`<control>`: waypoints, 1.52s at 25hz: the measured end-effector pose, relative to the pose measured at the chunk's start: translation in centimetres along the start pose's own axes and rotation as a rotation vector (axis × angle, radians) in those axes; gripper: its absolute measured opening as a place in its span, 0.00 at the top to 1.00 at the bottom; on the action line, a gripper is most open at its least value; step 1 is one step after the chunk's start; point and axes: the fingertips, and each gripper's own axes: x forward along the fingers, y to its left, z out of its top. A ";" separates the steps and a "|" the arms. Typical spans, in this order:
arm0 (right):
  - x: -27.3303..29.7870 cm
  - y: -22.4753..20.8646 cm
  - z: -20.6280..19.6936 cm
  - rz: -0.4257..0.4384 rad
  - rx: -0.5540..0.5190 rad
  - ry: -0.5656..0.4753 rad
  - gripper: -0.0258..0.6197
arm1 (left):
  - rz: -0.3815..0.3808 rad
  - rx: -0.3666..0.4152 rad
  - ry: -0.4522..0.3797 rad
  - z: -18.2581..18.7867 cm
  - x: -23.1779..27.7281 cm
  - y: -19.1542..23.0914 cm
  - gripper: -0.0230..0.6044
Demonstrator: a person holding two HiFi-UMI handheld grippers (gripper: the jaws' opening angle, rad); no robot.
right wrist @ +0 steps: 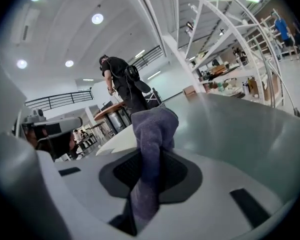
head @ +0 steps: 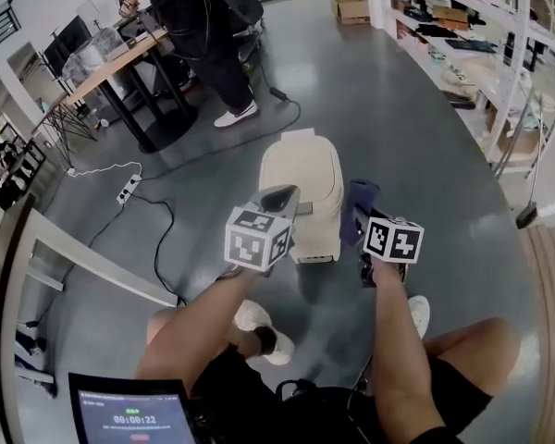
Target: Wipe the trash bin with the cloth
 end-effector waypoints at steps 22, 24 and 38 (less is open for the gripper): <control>7.5 -2.9 2.5 0.328 0.286 0.226 0.84 | -0.057 -0.012 0.288 2.4 10.2 -7.5 0.96; 8.3 -3.2 1.0 0.336 0.298 0.252 0.84 | -0.052 -0.030 0.303 1.8 10.3 -7.5 0.96; 13.5 -8.2 -11.3 0.181 0.256 0.439 0.84 | -0.142 -0.043 0.427 -3.5 10.1 -11.3 0.96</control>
